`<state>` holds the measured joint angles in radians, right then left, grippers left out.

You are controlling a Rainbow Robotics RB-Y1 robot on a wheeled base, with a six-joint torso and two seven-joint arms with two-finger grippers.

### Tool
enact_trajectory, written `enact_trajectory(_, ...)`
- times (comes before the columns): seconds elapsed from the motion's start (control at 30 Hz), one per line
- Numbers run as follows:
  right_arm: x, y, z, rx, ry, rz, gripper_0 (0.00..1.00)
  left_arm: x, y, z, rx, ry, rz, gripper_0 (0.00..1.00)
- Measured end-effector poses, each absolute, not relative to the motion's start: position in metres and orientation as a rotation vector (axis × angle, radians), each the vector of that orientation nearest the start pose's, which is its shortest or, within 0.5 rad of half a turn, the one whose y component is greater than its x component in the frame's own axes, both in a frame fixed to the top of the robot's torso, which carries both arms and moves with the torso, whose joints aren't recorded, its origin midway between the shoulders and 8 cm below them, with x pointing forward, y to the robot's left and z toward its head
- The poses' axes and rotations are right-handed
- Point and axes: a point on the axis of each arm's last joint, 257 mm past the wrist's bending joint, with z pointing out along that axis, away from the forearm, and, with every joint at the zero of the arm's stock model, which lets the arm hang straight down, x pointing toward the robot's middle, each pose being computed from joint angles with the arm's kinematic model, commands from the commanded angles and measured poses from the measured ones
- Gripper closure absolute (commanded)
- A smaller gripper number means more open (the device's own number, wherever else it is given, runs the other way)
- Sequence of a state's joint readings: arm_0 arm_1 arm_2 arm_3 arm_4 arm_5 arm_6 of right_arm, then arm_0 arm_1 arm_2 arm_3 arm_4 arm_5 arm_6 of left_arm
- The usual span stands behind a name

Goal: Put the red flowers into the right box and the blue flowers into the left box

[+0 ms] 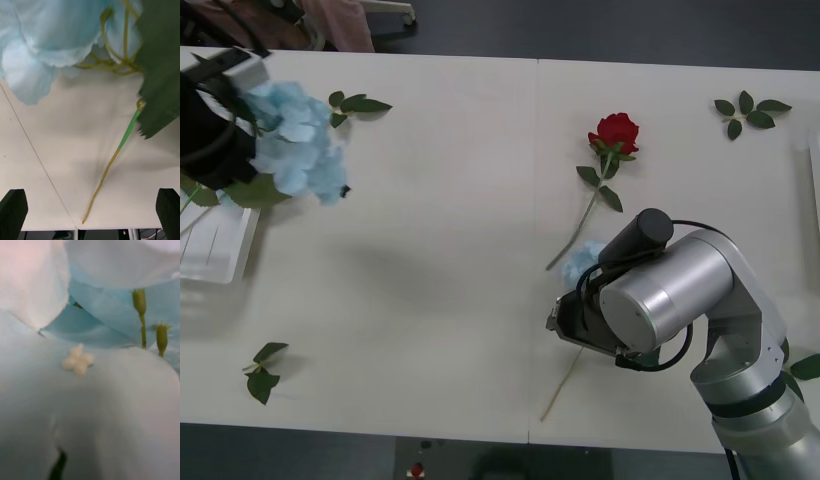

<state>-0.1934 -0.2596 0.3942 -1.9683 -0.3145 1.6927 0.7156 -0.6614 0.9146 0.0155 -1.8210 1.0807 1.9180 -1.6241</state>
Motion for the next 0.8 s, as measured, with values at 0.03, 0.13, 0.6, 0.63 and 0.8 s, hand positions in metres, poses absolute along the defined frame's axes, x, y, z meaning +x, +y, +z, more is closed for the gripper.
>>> enact_trajectory(0.03, 0.362, -0.112, -0.342, 0.407, 2.839, 0.272, 0.0, 0.45, 0.332, -0.089, 0.719, 2.622, 0.005, 1.0)
enact_trajectory(0.13, 0.36, -0.107, -0.349, 0.417, 2.847, 0.281, 0.0, 0.45, 0.412, -0.082, 0.737, 2.609, 0.148, 1.0)
enact_trajectory(0.6, 0.373, -0.115, -0.371, 0.461, 2.826, 0.265, 0.0, 0.441, 0.627, -0.128, 0.56, 2.702, 0.614, 1.0)
enact_trajectory(0.63, 0.374, -0.115, -0.373, 0.463, 2.824, 0.267, 0.0, 0.444, 0.634, -0.13, 0.538, 2.689, 0.627, 0.99)
enact_trajectory(0.8, 0.377, -0.118, -0.38, 0.476, 2.819, 0.257, 0.0, 0.451, 0.65, -0.135, 0.493, 2.657, 0.656, 0.63)
